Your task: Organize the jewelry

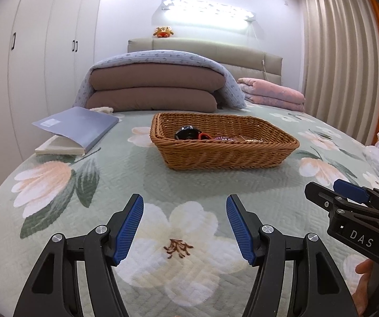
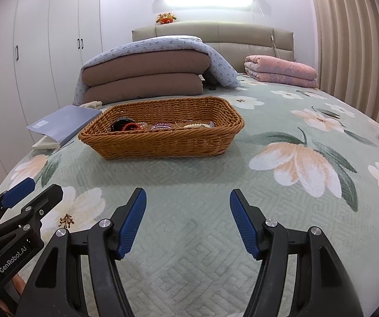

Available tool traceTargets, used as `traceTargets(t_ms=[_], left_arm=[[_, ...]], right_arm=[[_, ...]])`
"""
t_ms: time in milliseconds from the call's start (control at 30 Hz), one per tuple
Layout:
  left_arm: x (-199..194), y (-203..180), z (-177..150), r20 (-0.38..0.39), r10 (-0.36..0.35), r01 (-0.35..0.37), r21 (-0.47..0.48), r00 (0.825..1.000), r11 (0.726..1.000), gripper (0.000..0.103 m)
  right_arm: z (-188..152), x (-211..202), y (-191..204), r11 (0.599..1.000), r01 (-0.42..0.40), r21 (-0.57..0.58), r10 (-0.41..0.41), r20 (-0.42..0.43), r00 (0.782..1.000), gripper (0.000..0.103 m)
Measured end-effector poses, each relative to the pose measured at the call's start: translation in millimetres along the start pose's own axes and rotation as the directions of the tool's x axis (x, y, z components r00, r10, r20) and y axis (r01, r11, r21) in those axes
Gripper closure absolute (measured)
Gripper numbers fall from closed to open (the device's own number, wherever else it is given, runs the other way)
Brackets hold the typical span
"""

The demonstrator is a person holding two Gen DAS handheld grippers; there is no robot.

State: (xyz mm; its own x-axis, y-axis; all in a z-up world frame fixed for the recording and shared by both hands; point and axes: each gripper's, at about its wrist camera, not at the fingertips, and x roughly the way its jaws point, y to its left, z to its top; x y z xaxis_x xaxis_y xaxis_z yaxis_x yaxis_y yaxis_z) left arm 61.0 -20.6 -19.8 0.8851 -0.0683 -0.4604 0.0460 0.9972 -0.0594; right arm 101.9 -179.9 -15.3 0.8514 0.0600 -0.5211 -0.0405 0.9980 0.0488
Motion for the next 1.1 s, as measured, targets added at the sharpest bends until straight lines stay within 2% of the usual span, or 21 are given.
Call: traceTargets(t_ms=[1100], left_arm=[[1.4, -2.6, -1.2, -0.015, -0.005, 0.005, 0.008, 1.0, 1.0, 0.036]], right_arm=[[-0.6, -0.5, -2.8, 1.0, 0.003, 0.007, -0.003, -0.005, 1.0, 0.034]])
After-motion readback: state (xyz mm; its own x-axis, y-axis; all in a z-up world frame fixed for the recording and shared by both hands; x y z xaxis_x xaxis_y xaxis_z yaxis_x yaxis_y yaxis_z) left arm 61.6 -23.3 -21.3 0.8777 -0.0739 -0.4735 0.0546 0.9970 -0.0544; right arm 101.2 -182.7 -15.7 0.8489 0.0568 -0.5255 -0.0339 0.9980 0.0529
